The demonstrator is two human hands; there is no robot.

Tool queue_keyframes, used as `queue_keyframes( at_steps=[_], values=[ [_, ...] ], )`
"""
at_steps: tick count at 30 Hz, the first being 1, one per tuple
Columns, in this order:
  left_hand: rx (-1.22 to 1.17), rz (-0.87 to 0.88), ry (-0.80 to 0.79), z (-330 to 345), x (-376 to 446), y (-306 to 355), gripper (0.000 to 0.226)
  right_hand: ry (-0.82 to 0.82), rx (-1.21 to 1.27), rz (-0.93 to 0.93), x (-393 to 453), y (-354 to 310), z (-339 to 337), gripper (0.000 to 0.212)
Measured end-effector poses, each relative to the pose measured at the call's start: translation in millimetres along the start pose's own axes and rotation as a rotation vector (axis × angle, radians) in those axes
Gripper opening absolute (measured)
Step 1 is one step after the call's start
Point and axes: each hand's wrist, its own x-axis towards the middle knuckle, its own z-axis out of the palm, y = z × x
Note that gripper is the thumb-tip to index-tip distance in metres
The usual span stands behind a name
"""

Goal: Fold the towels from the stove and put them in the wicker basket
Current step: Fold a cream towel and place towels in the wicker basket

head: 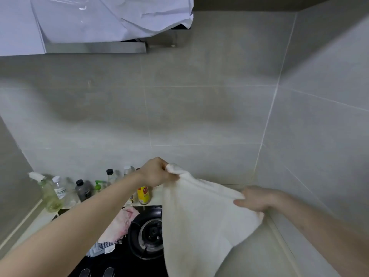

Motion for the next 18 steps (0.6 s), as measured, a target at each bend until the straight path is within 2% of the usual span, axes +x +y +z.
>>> queue_keyframes(
  at_steps=[2, 4, 8, 10, 14, 18],
  values=[
    [-0.017, -0.039, 0.075, 0, 14, 1, 0.025, 0.054, 0.122, 0.026, 13, 12, -17, 0.044],
    [-0.139, -0.059, 0.152, -8, 28, 14, 0.024, 0.162, 0.327, 0.034, 21, 17, -46, 0.031],
    [-0.572, -0.081, 0.340, -44, 54, 69, 0.014, 0.672, 0.432, -0.036, 19, 10, -132, 0.016],
    [-0.683, 0.004, 0.442, -67, 64, 95, 0.007, 0.911, 0.468, -0.078, 11, 4, -177, 0.016],
    [-0.625, 0.158, 0.633, -105, 66, 134, 0.013, 1.220, 0.583, -0.190, -18, -7, -240, 0.023],
    [-0.651, 0.259, 0.700, -126, 48, 155, 0.010, 1.400, 0.538, -0.264, -49, -11, -266, 0.030]
  ],
)
